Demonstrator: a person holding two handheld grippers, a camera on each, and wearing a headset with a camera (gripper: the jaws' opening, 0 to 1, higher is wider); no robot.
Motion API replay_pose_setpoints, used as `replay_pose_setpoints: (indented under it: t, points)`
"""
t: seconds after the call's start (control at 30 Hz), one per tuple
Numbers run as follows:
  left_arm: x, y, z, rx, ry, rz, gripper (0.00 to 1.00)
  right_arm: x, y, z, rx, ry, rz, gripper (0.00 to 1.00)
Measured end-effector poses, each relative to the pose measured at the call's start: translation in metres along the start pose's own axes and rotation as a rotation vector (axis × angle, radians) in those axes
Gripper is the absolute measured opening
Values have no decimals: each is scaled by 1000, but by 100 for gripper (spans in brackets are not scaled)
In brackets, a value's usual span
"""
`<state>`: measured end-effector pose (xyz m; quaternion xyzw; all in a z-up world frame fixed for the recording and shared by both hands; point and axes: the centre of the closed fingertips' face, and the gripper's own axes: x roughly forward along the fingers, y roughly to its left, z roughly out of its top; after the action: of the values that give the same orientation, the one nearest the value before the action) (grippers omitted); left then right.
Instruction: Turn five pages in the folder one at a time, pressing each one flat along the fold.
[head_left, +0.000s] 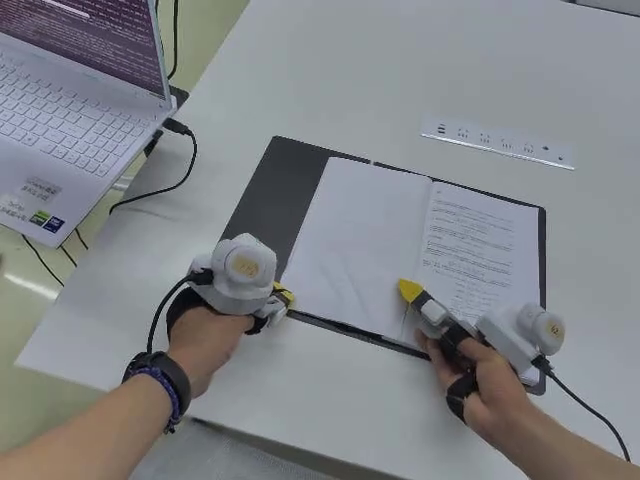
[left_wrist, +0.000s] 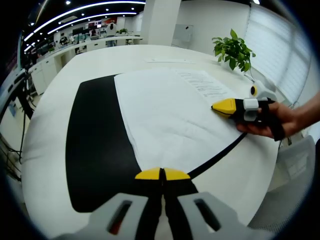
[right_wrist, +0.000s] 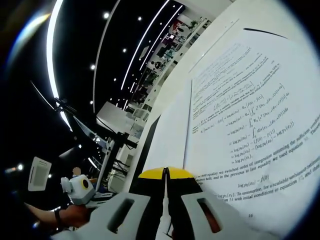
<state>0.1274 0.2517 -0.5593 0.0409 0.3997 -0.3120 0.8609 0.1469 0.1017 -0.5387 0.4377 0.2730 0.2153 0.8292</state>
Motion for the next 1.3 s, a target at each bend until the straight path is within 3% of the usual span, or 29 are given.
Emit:
replay_pose_setpoints:
  t: [0.67, 1.13, 1.3]
  points:
    - [0, 0, 0, -6, -6, 5, 0, -23, -2, -29, -16, 57, -5, 0]
    - [0, 0, 0, -20, 4, 20, 0, -30, 1, -35, 11, 62, -35, 0]
    - [-1, 0, 1, -52, 16, 25, 0, -33, 3, -33, 18, 60, -52, 0]
